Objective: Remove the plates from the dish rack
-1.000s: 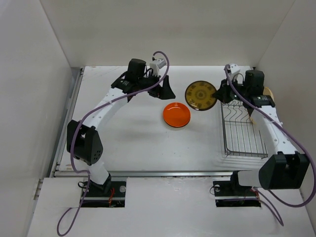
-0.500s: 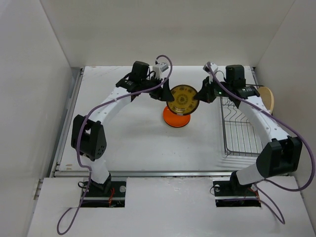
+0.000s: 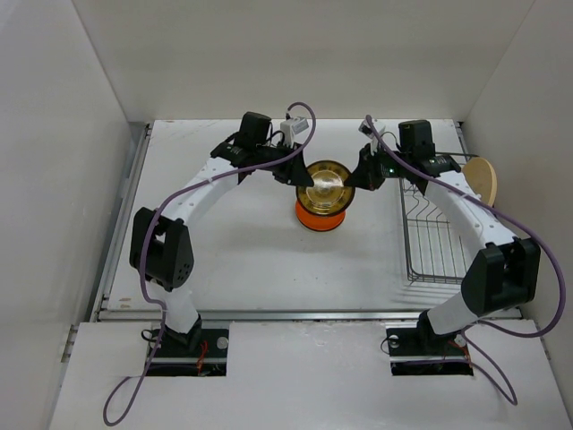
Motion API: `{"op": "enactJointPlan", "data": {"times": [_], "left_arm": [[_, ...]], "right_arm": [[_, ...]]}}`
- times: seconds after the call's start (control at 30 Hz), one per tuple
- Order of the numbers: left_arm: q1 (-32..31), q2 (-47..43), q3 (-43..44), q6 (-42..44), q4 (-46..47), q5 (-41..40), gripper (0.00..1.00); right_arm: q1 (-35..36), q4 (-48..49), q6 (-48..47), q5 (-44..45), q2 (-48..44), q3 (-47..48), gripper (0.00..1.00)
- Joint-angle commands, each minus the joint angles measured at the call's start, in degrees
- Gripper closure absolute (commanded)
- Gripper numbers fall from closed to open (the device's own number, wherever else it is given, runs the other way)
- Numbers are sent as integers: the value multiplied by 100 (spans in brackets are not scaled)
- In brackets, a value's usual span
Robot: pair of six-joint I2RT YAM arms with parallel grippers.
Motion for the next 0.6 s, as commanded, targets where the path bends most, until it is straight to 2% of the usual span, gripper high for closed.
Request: {"op": "enactJointPlan", "data": {"times": [0.0,0.07,0.17,0.2,0.23,0.3,0.33,0.43,0.57], "left_arm": [[13,29,294,-79,246,176,100],[13,29,294,-79,246,176,100],[13,29,294,-79,246,176,100],[13,29,294,-79,246,176,100],[13,29,294,-79,246,36,100],[13,29,294,-79,246,-140,100],[13,29,294,-79,194,-402,100],[13,142,408,-184,1,-1026,100],[13,336,602,-254,-298,-2203,100]], "right_arm": [[146,1,-192,-800,-41,303,100],[146,54,-192,-800,-41,250,99],[146,54,-192,-800,-93,198,85],[146,54,-192,-800,-93,198,77],[146,54,-192,-800,-93,198,52],[94,54,-192,-686,-93,198,40],[94,149,-96,-338,-93,128,32],[-29,334,71,245,-269,6,30],[-301,817,386,1516,-673,-320,29]]}}
